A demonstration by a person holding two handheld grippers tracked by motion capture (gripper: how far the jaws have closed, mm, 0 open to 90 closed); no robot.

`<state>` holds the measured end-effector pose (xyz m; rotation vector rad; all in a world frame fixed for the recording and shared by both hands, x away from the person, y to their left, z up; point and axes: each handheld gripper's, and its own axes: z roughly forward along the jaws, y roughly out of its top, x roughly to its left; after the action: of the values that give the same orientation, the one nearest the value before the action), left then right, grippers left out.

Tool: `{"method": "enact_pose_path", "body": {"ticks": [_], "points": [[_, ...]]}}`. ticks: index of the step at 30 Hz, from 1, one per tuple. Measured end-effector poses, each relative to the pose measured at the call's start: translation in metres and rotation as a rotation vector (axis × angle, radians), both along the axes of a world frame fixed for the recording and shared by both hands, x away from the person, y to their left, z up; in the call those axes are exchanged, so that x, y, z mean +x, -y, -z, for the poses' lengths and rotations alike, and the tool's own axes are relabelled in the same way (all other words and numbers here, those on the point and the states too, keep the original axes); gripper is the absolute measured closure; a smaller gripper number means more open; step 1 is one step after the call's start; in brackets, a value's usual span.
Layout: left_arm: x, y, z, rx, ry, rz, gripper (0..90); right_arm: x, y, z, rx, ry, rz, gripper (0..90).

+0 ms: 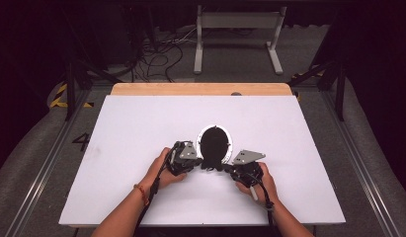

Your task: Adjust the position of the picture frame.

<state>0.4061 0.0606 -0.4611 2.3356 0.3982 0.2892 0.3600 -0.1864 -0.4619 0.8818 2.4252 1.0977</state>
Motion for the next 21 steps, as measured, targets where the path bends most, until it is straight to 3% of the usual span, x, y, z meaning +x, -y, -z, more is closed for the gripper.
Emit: {"method": "enact_pose_path", "body": {"ticks": [6, 10, 21], "points": [[0.001, -0.001, 0.001, -0.016, -0.004, 0.006, 90.0, -0.002, -0.001, 0.0, -0.001, 0.002, 0.003, 90.0], [-0.002, 0.004, -0.001, -0.009, 0.022, 0.014, 90.0, -0.001, 0.003, 0.0, 0.014, -0.011, -0.001, 90.0], [-0.003, 0.007, -0.001, -0.048, -0.019, 0.021, 90.0, -0.003, 0.01, -0.001, 0.027, -0.028, -0.002, 90.0]]}}
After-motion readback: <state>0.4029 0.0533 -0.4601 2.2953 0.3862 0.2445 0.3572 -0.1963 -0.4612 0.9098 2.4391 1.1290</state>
